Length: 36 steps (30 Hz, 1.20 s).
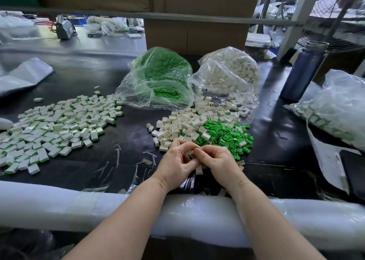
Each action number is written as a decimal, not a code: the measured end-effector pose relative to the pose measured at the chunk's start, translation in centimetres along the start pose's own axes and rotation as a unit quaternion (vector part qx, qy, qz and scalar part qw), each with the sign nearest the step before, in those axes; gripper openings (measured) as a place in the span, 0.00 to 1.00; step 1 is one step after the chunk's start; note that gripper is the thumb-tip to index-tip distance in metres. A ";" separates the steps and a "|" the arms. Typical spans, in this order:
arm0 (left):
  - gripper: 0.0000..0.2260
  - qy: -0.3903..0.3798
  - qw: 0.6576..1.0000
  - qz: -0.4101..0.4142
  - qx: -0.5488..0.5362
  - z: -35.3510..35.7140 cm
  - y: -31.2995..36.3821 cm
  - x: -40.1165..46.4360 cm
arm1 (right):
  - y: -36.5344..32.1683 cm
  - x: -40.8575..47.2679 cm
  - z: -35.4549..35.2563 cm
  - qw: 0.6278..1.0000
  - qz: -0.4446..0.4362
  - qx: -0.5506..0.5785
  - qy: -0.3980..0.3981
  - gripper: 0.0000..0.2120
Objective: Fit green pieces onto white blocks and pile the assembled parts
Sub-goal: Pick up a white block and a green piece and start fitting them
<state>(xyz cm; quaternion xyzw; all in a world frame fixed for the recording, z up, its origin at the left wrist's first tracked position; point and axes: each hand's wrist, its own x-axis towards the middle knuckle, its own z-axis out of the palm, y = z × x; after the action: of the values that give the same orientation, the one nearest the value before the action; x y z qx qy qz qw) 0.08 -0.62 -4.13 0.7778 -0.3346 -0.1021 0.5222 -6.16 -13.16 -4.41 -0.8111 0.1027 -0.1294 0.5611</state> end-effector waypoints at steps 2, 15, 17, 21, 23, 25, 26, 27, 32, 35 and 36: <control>0.06 -0.003 1.000 0.006 0.006 0.0 -0.1 0.0 | 0.1 0.0 -0.1 1.000 -0.001 0.031 -0.006 0.09; 0.06 -0.032 0.997 0.022 0.063 0.4 -0.7 0.1 | 0.1 0.0 0.0 0.995 0.008 0.097 -0.013 0.09; 0.06 -0.031 0.996 0.022 0.076 0.5 -0.8 0.2 | 0.0 0.0 0.0 0.994 0.011 0.105 -0.014 0.09; 0.06 -0.029 0.995 0.028 0.090 0.6 -0.9 0.2 | 0.0 -0.1 -0.1 0.994 0.011 0.103 -0.014 0.09; 0.06 -0.029 0.995 0.030 0.093 0.7 -0.9 0.1 | 0.0 -0.1 -0.1 0.994 0.012 0.108 -0.013 0.10; 0.06 -0.030 0.995 0.030 0.095 0.7 -1.0 0.1 | 0.0 -0.1 -0.1 0.994 0.014 0.112 -0.012 0.10; 0.06 -0.030 0.995 0.030 0.095 0.7 -1.0 0.1 | 0.1 -0.1 -0.1 0.993 0.014 0.113 -0.012 0.09; 0.06 -0.030 0.994 0.030 0.097 0.7 -1.0 0.2 | 0.1 -0.1 -0.1 0.993 0.013 0.114 -0.012 0.09; 0.05 -0.027 0.995 0.028 0.090 0.7 -0.9 0.2 | 0.3 0.0 -0.1 0.993 0.009 0.118 -0.021 0.09; 0.05 -0.027 0.995 0.031 0.090 0.7 -1.0 0.2 | 0.3 0.0 -0.2 0.993 0.010 0.116 -0.022 0.08; 0.05 -0.027 0.995 0.033 0.092 0.7 -1.0 0.2 | 0.4 0.0 -0.2 0.993 0.011 0.117 -0.020 0.08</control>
<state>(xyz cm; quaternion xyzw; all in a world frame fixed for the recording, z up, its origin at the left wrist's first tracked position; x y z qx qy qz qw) 0.31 -1.03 -5.28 0.8080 -0.3818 -0.0749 0.4425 -6.20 -13.47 -4.67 -0.7415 0.0842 -0.1179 0.6552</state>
